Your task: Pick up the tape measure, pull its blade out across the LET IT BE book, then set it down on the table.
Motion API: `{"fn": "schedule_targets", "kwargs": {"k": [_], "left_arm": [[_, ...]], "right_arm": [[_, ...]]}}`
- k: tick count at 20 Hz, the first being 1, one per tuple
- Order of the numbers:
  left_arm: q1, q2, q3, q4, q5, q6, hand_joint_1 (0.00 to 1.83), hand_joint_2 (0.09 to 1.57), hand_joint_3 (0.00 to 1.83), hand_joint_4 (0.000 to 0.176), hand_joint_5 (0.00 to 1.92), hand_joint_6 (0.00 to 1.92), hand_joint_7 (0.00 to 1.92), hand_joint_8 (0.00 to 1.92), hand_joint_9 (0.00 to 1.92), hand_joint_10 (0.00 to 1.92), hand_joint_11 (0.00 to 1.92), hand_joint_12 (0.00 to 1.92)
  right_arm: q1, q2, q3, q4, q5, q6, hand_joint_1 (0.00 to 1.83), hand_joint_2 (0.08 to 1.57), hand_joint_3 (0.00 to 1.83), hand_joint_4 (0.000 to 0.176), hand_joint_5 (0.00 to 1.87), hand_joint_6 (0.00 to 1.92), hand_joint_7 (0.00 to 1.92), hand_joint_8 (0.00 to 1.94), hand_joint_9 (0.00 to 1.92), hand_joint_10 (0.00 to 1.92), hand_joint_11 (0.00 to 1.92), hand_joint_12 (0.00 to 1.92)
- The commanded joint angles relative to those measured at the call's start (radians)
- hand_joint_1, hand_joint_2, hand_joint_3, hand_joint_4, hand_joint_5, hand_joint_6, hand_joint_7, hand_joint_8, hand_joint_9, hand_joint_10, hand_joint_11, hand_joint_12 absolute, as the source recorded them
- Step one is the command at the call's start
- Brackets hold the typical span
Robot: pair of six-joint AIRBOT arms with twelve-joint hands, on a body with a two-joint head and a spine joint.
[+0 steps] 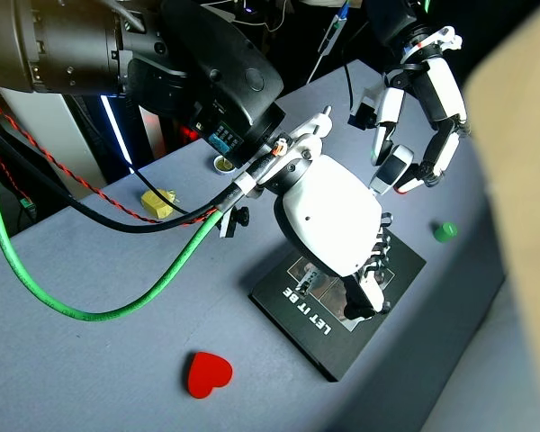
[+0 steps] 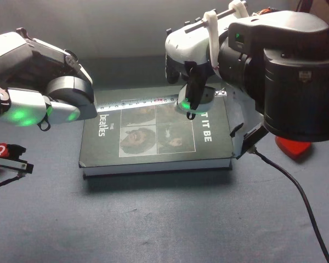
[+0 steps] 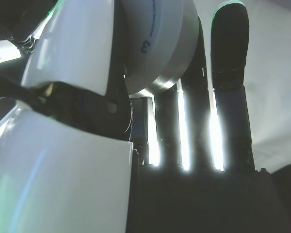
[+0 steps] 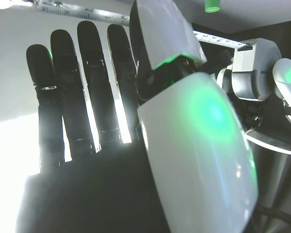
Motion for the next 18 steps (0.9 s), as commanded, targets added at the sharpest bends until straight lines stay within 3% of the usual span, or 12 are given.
{"fn": "schedule_targets", "kwargs": {"k": [1,15,18], "left_arm": [[-0.008,-0.002,0.007,0.004,-0.118,-0.013,1.38,1.12,0.0,0.0,0.98,0.73,0.96,1.05,0.9,1.33,0.88,1.22],[-0.007,-0.002,0.01,0.001,-0.124,-0.013,1.38,1.12,0.0,0.0,0.98,0.72,0.95,1.05,0.93,1.31,0.9,1.22],[-0.006,-0.002,0.01,0.001,-0.124,-0.013,1.38,1.12,0.0,0.0,0.98,0.73,0.96,1.05,0.92,1.32,0.9,1.22]], "right_arm": [[0.004,0.001,0.001,-0.071,-0.008,0.001,1.01,1.11,0.0,0.0,0.73,0.0,0.78,0.01,0.72,0.01,0.34,0.92],[0.005,0.0,0.001,-0.071,-0.013,0.003,1.0,1.12,0.0,0.0,0.75,0.01,0.81,0.01,0.76,0.02,0.36,0.92],[0.007,0.001,0.001,-0.071,-0.012,0.003,1.01,1.12,0.0,0.0,0.77,0.01,0.82,0.01,0.82,0.02,0.45,0.98]]}}
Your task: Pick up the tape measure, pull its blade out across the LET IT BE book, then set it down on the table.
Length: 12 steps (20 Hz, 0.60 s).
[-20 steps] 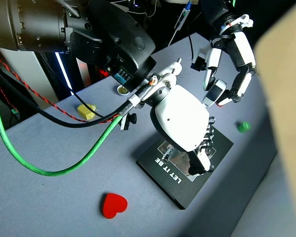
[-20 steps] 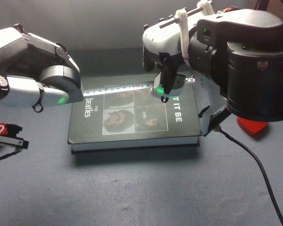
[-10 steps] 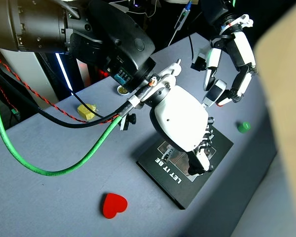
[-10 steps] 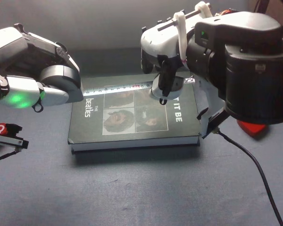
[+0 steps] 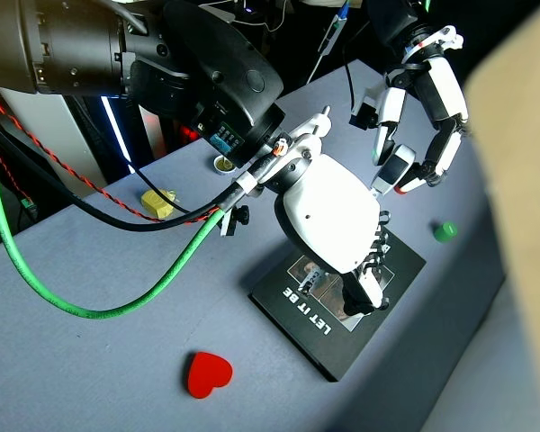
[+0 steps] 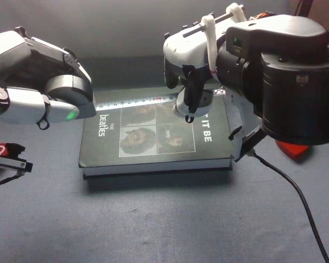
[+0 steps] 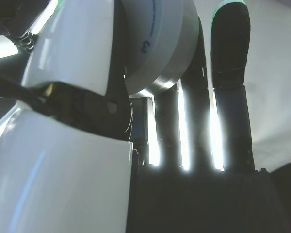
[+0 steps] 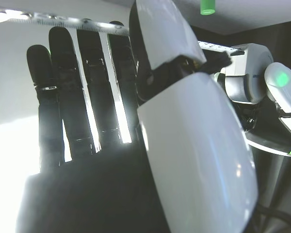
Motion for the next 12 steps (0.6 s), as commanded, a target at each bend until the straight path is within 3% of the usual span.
{"fn": "schedule_targets", "kwargs": {"k": [1,2,4,8,12], "left_arm": [[-0.006,-0.002,0.006,0.002,-0.121,-0.012,1.38,1.12,0.0,0.0,0.98,0.73,0.96,1.05,0.92,1.32,0.9,1.22],[-0.005,-0.002,0.006,0.003,-0.121,-0.012,1.38,1.11,0.0,0.0,0.98,0.73,0.96,1.05,0.92,1.32,0.9,1.22],[-0.005,-0.002,0.006,0.004,-0.121,-0.012,1.38,1.12,0.0,0.0,0.98,0.72,0.96,1.05,0.91,1.33,0.9,1.22],[-0.005,-0.002,0.006,0.004,-0.121,-0.012,1.38,1.11,0.0,0.0,1.0,0.7,0.96,1.05,0.92,1.32,0.9,1.22],[-0.005,-0.002,0.007,0.004,-0.121,-0.012,1.38,1.11,0.0,0.0,1.0,0.7,0.98,1.02,0.91,1.32,0.89,1.23]], "right_arm": [[0.013,0.006,0.001,-0.071,-0.006,0.002,1.16,1.14,0.0,0.0,0.84,0.91,0.98,0.76,1.0,0.06,0.63,1.08],[0.014,0.007,0.001,-0.071,-0.007,0.002,1.21,1.13,0.0,0.0,0.87,1.02,1.04,0.93,1.16,0.13,0.78,1.16],[0.017,0.008,0.001,-0.071,-0.009,0.002,1.23,1.11,0.0,0.0,0.91,1.0,1.1,0.9,1.25,0.2,0.84,1.22],[0.018,0.01,0.001,-0.071,-0.012,0.003,1.22,1.12,0.0,0.0,0.89,1.03,1.07,0.94,1.22,0.22,0.78,1.22],[0.017,0.012,0.001,-0.076,-0.017,0.003,1.22,1.13,0.0,0.0,0.87,1.07,1.06,0.96,1.13,0.41,0.76,1.22]]}}
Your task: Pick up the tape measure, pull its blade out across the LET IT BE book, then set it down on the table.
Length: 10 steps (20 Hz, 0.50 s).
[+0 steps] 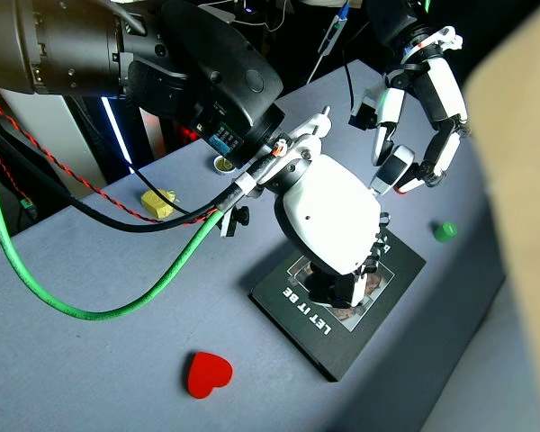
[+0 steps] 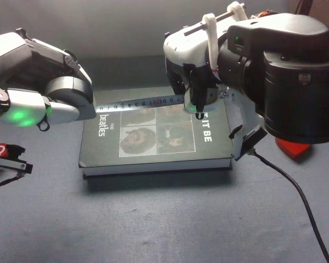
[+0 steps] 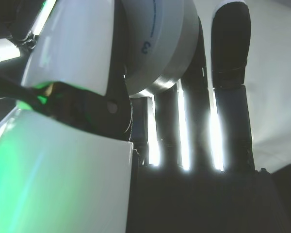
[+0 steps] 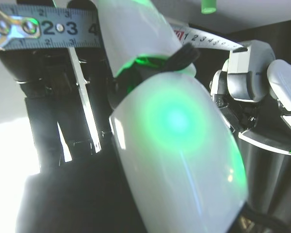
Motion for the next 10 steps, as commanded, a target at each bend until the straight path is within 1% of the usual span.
{"fn": "schedule_targets", "kwargs": {"k": [1,2,3,4,6,10], "left_arm": [[-0.01,0.0,0.007,0.003,-0.119,-0.012,1.38,1.11,0.0,0.0,1.0,0.7,0.98,1.02,0.91,1.32,0.89,1.23],[-0.01,0.0,0.007,0.003,-0.119,-0.012,1.38,1.11,0.0,0.0,1.01,0.69,0.98,1.02,0.91,1.32,0.89,1.23],[-0.01,0.0,0.007,0.003,-0.119,-0.012,1.38,1.11,0.0,0.0,1.01,0.69,0.98,1.02,0.91,1.32,0.89,1.23],[-0.01,0.0,0.007,0.003,-0.119,-0.012,1.38,1.11,0.0,0.0,1.01,0.69,0.98,1.02,0.91,1.32,0.91,1.24],[-0.009,0.0,0.007,0.003,-0.119,-0.012,1.38,1.11,0.0,0.0,1.01,0.69,0.98,1.02,0.91,1.32,0.91,1.24],[-0.009,0.0,0.007,0.003,-0.119,-0.012,1.38,1.11,0.0,0.0,0.97,0.72,0.98,1.03,0.91,1.33,0.9,1.23]], "right_arm": [[0.015,0.008,0.001,-0.077,-0.007,0.002,1.22,1.13,0.0,0.0,0.87,1.07,1.06,0.96,1.13,0.41,0.76,1.22],[0.014,0.012,0.001,-0.08,-0.008,0.003,1.22,1.13,0.0,0.0,0.88,1.07,1.06,0.96,1.11,0.42,0.77,1.2],[0.013,0.016,0.001,-0.082,-0.012,0.004,1.34,1.11,0.01,0.0,0.87,1.04,1.04,0.9,0.97,1.05,0.77,1.19],[0.012,0.021,0.001,-0.086,-0.019,0.005,1.36,1.12,0.0,0.0,0.86,1.05,1.03,0.91,0.91,1.2,0.76,1.2],[0.013,0.028,0.001,-0.093,-0.023,0.005,1.37,1.12,0.0,0.0,0.86,1.05,1.03,0.92,0.9,1.24,0.76,1.2],[0.014,0.049,0.001,-0.095,-0.035,0.0,1.37,1.12,0.0,0.0,0.85,1.05,1.01,0.93,0.92,1.23,0.76,1.2]]}}
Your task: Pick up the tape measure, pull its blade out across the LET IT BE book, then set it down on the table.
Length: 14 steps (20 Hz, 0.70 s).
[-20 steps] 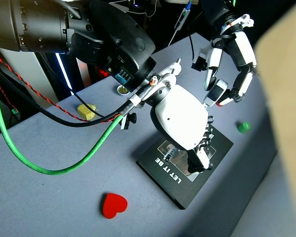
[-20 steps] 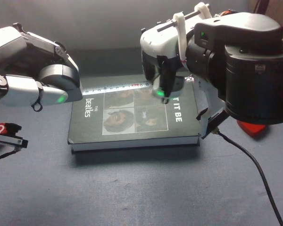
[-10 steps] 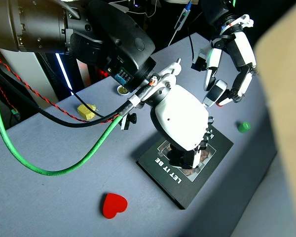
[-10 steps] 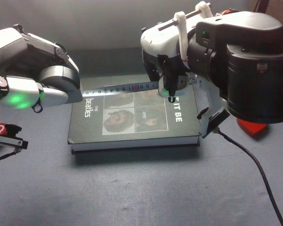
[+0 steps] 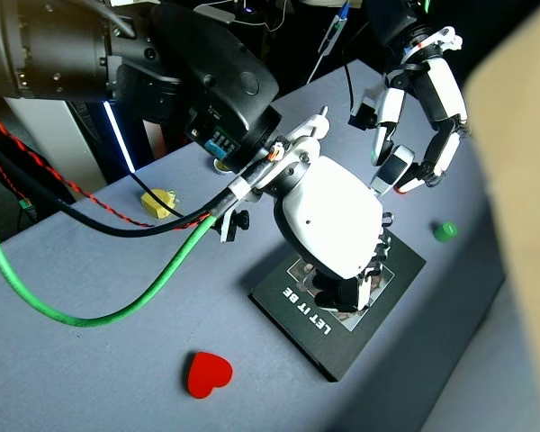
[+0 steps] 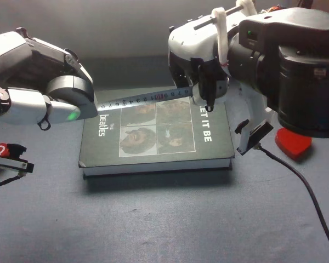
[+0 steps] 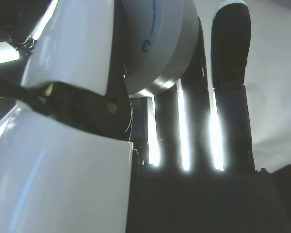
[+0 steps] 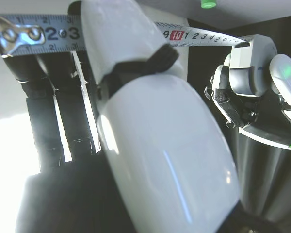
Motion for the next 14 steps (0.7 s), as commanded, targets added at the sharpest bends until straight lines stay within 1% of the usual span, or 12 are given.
{"fn": "schedule_targets", "kwargs": {"k": [1,8,14], "left_arm": [[-0.009,0.0,0.007,0.003,-0.118,-0.005,1.38,1.12,0.0,0.0,0.97,0.73,0.97,1.04,0.9,1.34,0.89,1.24],[-0.007,0.001,0.008,0.003,-0.121,-0.005,1.38,1.12,0.0,0.0,0.96,0.75,0.94,1.08,0.9,1.35,0.87,1.25],[-0.007,0.0,0.008,0.003,-0.122,-0.005,1.38,1.12,0.0,0.0,0.96,0.76,0.94,1.08,0.91,1.33,0.88,1.23]], "right_arm": [[0.013,0.015,0.001,-0.073,0.012,-0.01,1.37,1.12,0.0,0.0,0.85,1.05,1.01,0.93,0.92,1.23,0.76,1.2],[0.008,0.061,0.001,-0.072,-0.011,-0.027,1.37,1.12,0.0,0.0,0.85,1.05,1.01,0.93,0.92,1.23,0.76,1.19],[0.0,0.101,0.002,-0.072,-0.037,-0.047,1.37,1.12,0.0,0.0,0.86,1.04,1.04,0.92,0.89,1.24,0.74,1.18]]}}
